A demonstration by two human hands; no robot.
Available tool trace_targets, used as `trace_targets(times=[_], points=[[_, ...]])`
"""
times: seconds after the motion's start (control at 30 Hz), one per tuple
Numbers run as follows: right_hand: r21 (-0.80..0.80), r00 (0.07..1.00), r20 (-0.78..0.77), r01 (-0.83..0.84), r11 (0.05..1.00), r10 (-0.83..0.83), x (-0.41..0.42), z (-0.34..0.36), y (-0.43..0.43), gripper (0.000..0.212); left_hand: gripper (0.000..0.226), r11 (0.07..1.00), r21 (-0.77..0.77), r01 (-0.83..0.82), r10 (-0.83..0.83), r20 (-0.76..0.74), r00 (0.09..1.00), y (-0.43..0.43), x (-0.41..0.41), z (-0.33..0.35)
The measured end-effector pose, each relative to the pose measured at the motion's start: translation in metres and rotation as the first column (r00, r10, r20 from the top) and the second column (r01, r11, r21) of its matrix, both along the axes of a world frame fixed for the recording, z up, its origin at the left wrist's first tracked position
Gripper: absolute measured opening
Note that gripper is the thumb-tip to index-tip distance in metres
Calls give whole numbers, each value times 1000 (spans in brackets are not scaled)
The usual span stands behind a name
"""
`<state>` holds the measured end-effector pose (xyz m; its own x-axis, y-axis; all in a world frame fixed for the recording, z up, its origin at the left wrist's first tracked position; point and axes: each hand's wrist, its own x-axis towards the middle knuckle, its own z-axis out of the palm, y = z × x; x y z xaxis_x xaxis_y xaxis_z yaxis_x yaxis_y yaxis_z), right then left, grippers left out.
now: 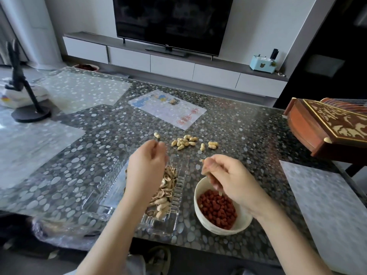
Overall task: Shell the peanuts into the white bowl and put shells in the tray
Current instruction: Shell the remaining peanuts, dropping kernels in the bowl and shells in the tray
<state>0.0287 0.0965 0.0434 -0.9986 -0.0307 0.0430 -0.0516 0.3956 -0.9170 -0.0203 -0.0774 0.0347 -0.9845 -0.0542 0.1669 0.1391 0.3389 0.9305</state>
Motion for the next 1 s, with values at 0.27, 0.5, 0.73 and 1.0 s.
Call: trace_targets(times=[0.27, 0.5, 0.73, 1.0], points=[[456, 987, -13, -138, 879, 162, -52, -13, -64, 17, 24, 973, 145, -179, 165, 100, 981, -35, -22, -1], [566, 983, -160, 168, 807, -93, -92, -21, -37, 22, 21, 980, 122, -158, 148, 93, 985, -38, -28, 1], [837, 921, 98, 128, 532, -376, -164, -59, 22, 42, 20, 979, 126, -163, 155, 73, 985, -41, -32, 0], [717, 930, 63, 210, 664, -363, -168, -63, 24, 31, 18, 988, 91, -124, 121, 37, 992, -34, -35, -1]])
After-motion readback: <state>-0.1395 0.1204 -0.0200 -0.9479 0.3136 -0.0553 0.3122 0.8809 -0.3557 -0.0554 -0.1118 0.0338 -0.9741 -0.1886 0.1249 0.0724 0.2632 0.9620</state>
